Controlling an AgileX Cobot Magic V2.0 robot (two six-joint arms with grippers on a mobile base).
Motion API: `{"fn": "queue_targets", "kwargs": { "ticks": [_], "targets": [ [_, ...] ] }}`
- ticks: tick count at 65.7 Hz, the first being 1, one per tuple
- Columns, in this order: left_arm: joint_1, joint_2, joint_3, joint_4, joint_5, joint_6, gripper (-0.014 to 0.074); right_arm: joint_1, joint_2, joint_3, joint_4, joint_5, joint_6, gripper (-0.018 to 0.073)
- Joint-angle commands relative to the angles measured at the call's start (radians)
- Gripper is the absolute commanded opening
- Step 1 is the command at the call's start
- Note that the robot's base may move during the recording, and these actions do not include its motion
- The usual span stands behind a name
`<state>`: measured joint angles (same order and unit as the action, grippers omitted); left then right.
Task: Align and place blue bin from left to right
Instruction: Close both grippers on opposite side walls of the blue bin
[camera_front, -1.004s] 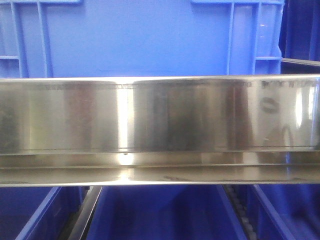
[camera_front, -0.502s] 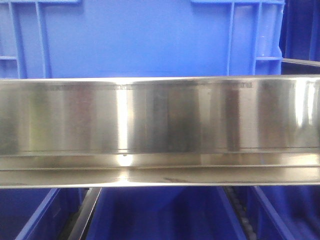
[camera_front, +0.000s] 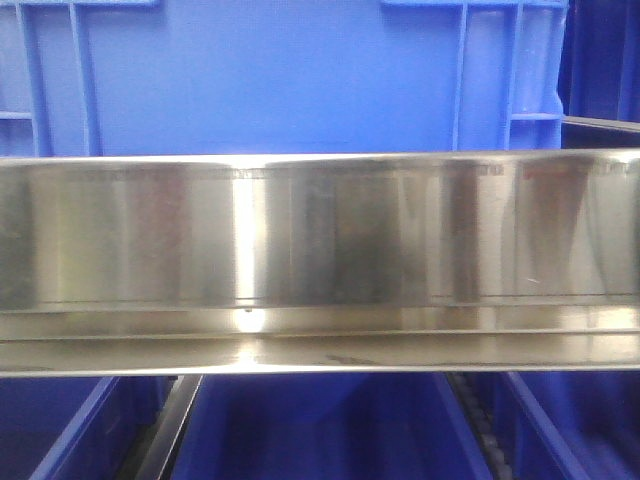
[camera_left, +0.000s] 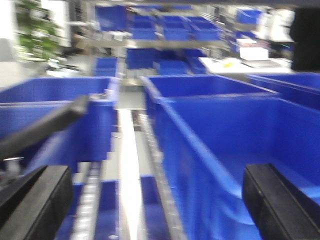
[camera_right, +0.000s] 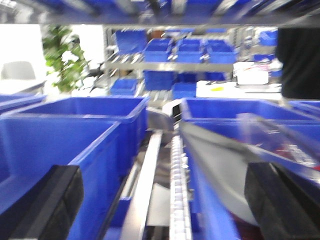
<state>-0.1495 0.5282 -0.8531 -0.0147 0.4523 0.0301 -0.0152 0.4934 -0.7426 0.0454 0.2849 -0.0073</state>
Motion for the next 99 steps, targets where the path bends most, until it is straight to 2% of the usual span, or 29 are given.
{"fn": "queue_targets", "kwargs": {
  "ticks": [1,6,13,25,40,47,53,61,67,80,99],
  "targets": [
    [-0.075,0.057,-0.041,0.000,0.013,0.004,0.0610,0.032,0.040,-0.037,0.004,-0.032,-0.014,0.0559],
    [-0.132,0.133,-0.102,0.000,0.069,0.004,0.0610,0.068,0.085,-0.088,0.004,0.018,-0.014,0.0559],
    [-0.164,0.238,-0.195,-0.010,0.133,-0.002,0.0608,0.112,0.168,-0.189,0.004,0.111,-0.014,0.0559],
    [-0.164,0.424,-0.394,-0.027,0.268,-0.011,0.0608,0.161,0.354,-0.422,0.004,0.330,-0.014,0.0559],
    [-0.164,0.673,-0.692,-0.025,0.464,-0.021,0.0589,0.167,0.632,-0.743,0.006,0.600,-0.022,0.0559],
    [-0.164,0.782,-0.823,0.015,0.545,-0.096,0.0581,0.189,0.747,-0.882,0.017,0.682,-0.036,0.0559],
    [-0.164,0.875,-0.933,0.044,0.618,-0.112,0.0581,0.216,0.844,-0.984,0.017,0.761,-0.036,0.0559],
    [-0.164,0.984,-1.046,0.047,0.701,-0.117,0.0581,0.219,0.961,-1.102,0.017,0.868,-0.006,0.0559],
    [-0.162,1.060,-1.114,0.052,0.766,-0.120,0.0581,0.219,1.037,-1.170,0.017,0.923,0.013,0.0559],
    [-0.125,1.186,-1.197,0.065,0.769,-0.154,0.0581,0.236,1.183,-1.293,0.028,0.936,0.021,0.0559],
    [-0.082,1.272,-1.199,0.073,0.769,-0.164,0.0581,0.247,1.307,-1.313,0.028,0.936,0.070,0.0559]
  ]
}}
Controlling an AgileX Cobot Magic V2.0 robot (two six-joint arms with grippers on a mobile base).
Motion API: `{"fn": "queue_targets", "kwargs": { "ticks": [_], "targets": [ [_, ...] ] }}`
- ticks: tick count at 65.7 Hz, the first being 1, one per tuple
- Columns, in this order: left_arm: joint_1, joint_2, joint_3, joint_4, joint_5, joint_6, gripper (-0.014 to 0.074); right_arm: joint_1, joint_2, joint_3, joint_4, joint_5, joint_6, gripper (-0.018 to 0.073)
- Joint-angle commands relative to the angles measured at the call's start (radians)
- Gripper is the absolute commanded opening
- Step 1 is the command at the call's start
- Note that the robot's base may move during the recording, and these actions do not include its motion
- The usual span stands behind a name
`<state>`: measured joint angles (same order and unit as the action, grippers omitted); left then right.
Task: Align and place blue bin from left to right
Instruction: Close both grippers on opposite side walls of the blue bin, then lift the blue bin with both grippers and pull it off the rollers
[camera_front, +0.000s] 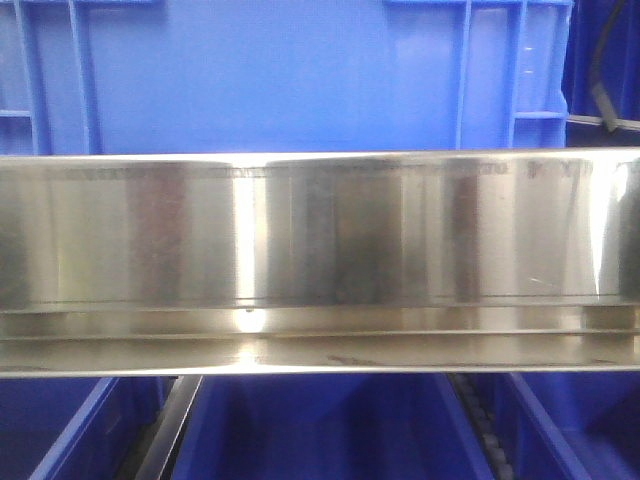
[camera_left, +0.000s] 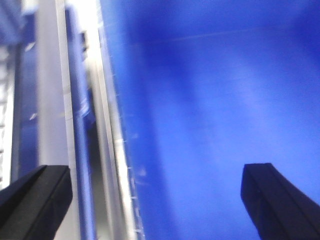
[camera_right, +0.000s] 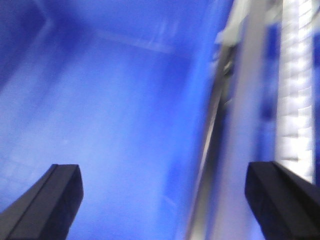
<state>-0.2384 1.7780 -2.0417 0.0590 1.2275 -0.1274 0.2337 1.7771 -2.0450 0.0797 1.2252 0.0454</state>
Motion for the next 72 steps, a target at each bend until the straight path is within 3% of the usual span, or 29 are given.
{"fn": "queue_targets", "kwargs": {
  "ticks": [1,33,38,41,48,53,56,57,60,72],
  "targets": [
    [0.007,0.026,-0.010,-0.001,-0.006,-0.006,0.0581,-0.002,0.029,-0.011,-0.006,-0.004,0.017,0.0559],
    [0.007,0.091,-0.011,-0.003,-0.006,-0.006,0.0581,-0.002,0.103,-0.011,-0.004,-0.027,0.019,0.0554],
    [0.007,0.091,-0.011,-0.003,-0.006,-0.006,0.0576,-0.002,0.103,-0.011,-0.004,-0.029,0.019,0.0496],
    [0.007,0.091,-0.011,-0.003,-0.006,-0.006,0.0556,-0.002,0.103,-0.011,-0.004,-0.030,0.019,0.0417],
    [0.007,0.091,-0.017,-0.005,-0.006,-0.006,0.0413,-0.002,0.103,-0.011,-0.004,-0.030,0.019,0.0172],
    [0.007,0.091,-0.023,-0.010,-0.006,-0.006,0.0231,-0.002,0.103,-0.011,-0.004,-0.030,0.021,-0.0031],
    [0.007,0.091,-0.030,-0.017,-0.006,-0.006,0.0099,-0.002,0.103,-0.011,-0.004,-0.031,0.025,-0.0100],
    [0.007,0.091,-0.033,-0.017,-0.006,-0.006,0.0075,-0.002,0.103,-0.011,-0.004,-0.033,0.025,-0.0092],
    [0.007,0.091,-0.038,-0.026,-0.006,-0.006,-0.0106,-0.002,0.103,-0.011,-0.004,-0.033,0.025,-0.0062],
    [0.007,0.091,-0.040,-0.052,-0.006,-0.006,-0.0111,-0.002,0.103,-0.012,-0.002,-0.031,0.025,-0.0060]
  ]
}}
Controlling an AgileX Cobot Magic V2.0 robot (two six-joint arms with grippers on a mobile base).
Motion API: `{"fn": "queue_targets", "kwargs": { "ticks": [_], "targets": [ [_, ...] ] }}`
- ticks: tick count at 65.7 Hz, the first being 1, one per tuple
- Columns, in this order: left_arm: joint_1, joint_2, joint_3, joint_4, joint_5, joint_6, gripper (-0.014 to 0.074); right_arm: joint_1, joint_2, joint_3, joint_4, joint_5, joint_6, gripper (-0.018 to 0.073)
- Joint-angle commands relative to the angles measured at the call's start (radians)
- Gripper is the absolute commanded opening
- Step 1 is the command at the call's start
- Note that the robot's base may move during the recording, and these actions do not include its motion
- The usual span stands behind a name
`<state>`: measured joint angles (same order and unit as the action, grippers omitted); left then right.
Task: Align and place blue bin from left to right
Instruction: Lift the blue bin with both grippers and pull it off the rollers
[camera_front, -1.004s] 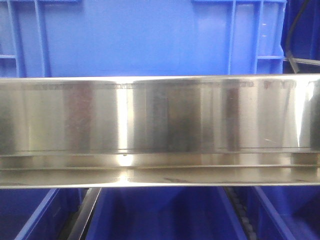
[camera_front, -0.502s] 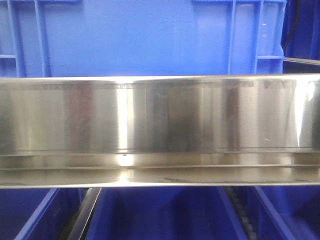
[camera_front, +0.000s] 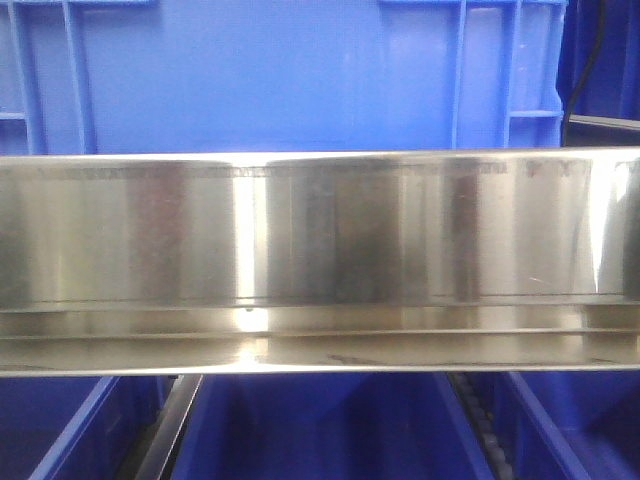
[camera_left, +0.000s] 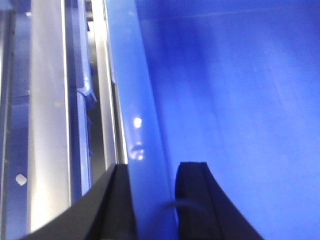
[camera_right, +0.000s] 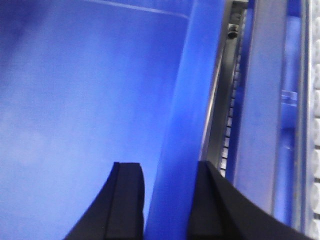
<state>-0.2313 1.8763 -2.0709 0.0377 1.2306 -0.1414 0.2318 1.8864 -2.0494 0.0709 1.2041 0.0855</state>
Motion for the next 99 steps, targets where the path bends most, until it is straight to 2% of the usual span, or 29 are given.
{"fn": "queue_targets", "kwargs": {
  "ticks": [1,23,36,62,85,99],
  "targets": [
    [-0.001,-0.007,-0.011,-0.032,-0.010,0.008,-0.0111,0.000,-0.006,-0.008,0.007,-0.010,-0.015,-0.0060],
    [-0.001,-0.007,-0.011,-0.038,-0.010,0.008,-0.0111,0.000,-0.021,-0.015,0.007,-0.010,-0.015,-0.0070],
    [-0.001,-0.017,-0.011,-0.073,-0.010,0.008,-0.0111,0.000,-0.044,-0.015,0.007,-0.008,-0.015,-0.0070],
    [-0.001,-0.142,-0.028,-0.073,-0.010,0.008,-0.0111,0.000,-0.135,-0.069,0.007,-0.014,-0.015,-0.0070],
    [-0.001,-0.195,-0.145,-0.085,-0.010,0.007,-0.0111,0.000,-0.224,-0.092,0.007,-0.078,-0.015,-0.0070],
    [-0.001,-0.195,-0.162,-0.097,-0.010,0.007,-0.0111,0.000,-0.232,-0.092,0.007,-0.079,-0.015,-0.0070]
  ]
}}
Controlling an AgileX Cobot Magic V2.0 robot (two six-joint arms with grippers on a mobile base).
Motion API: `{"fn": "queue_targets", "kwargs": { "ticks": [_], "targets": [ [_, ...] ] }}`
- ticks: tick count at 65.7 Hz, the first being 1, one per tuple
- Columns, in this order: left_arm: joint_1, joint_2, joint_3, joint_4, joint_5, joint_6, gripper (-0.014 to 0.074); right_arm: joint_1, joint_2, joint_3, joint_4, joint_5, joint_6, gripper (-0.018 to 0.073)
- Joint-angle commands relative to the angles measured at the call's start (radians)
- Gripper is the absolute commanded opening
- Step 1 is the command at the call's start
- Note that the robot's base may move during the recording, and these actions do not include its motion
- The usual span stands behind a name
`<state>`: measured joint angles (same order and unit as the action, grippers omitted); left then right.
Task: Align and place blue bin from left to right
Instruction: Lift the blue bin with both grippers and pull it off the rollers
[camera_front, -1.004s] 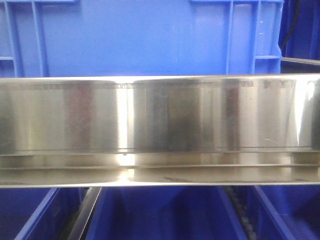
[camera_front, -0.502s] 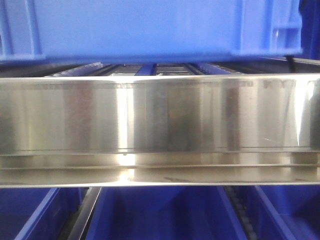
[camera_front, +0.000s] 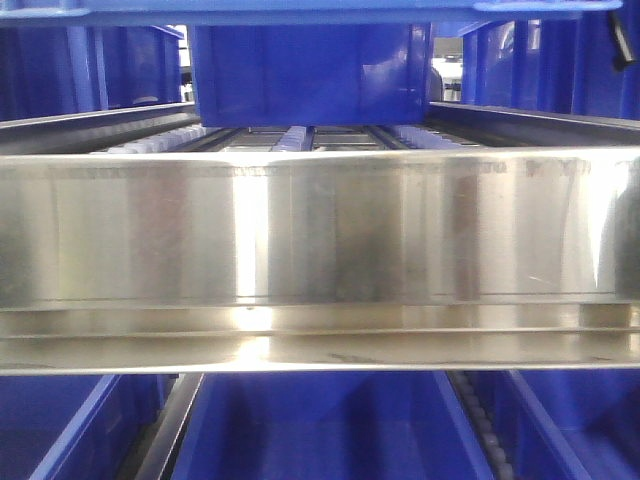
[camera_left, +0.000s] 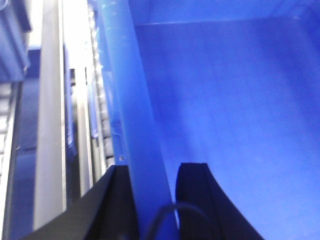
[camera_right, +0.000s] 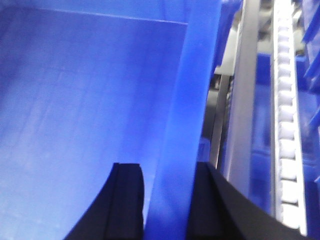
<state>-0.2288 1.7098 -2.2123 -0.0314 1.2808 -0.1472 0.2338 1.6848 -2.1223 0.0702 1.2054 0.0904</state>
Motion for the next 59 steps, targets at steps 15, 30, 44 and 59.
{"fn": "queue_targets", "kwargs": {
  "ticks": [15,30,44,59],
  "targets": [
    [-0.003,-0.029,-0.021,-0.028,-0.060,0.013,-0.0111,-0.002,-0.031,-0.019,0.007,-0.080,-0.020,-0.0070],
    [-0.003,-0.029,-0.021,-0.027,-0.060,0.013,-0.0111,-0.002,-0.031,-0.019,0.007,-0.087,-0.020,-0.0070],
    [-0.003,-0.029,-0.021,-0.027,-0.060,0.013,-0.0111,-0.002,-0.031,-0.019,0.007,-0.087,-0.020,-0.0070],
    [-0.003,-0.027,-0.021,-0.027,-0.060,0.013,-0.0111,-0.002,-0.031,-0.019,0.007,-0.087,-0.020,-0.0070]
  ]
}}
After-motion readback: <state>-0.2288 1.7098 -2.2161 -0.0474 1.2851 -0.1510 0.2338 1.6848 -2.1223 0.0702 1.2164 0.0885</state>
